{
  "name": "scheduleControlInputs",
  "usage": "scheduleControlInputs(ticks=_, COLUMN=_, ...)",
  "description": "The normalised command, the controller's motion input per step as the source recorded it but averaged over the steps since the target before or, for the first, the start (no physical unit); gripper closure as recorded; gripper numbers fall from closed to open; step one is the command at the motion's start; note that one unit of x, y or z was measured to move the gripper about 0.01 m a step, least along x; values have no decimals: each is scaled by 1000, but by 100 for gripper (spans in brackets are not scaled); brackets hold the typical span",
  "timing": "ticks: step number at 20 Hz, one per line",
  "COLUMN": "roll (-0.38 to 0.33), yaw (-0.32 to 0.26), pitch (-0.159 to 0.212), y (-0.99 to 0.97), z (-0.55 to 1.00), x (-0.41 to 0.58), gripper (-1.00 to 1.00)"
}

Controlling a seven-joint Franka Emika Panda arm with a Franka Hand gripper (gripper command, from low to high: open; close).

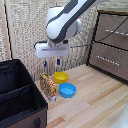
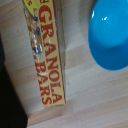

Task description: Kindly direct your grabber toward the cereal bar. Delicately grip the cereal bar using your grabber. Transport the clutched cereal bar to the rear part of the organizer. Set the cereal bar down and place it in the rear section of the organizer.

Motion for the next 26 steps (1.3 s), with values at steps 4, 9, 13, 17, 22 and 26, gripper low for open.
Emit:
scheduleControlInputs(ticks=4, roll=-96, yaw=0, pitch=18, y=594, z=-357, x=49, gripper=-100)
scheduleControlInputs(ticks=9, roll=-121, yaw=0, pitch=6, y=455, z=-426, x=37, gripper=-100)
scheduleControlInputs(ticks=13, roll=-125, yaw=145, pitch=-6, y=115, z=-514, x=183, gripper=-100)
scheduleControlInputs(ticks=17, roll=-121, yaw=268, pitch=39, y=10, z=-229, x=305, gripper=100)
scheduleControlInputs(ticks=22, roll=-83, yaw=180, pitch=60, y=139, z=-102, x=222, gripper=100)
scheduleControlInputs(ticks=26, roll=-21, yaw=49, pitch=8, y=106, z=-2, x=26, gripper=100)
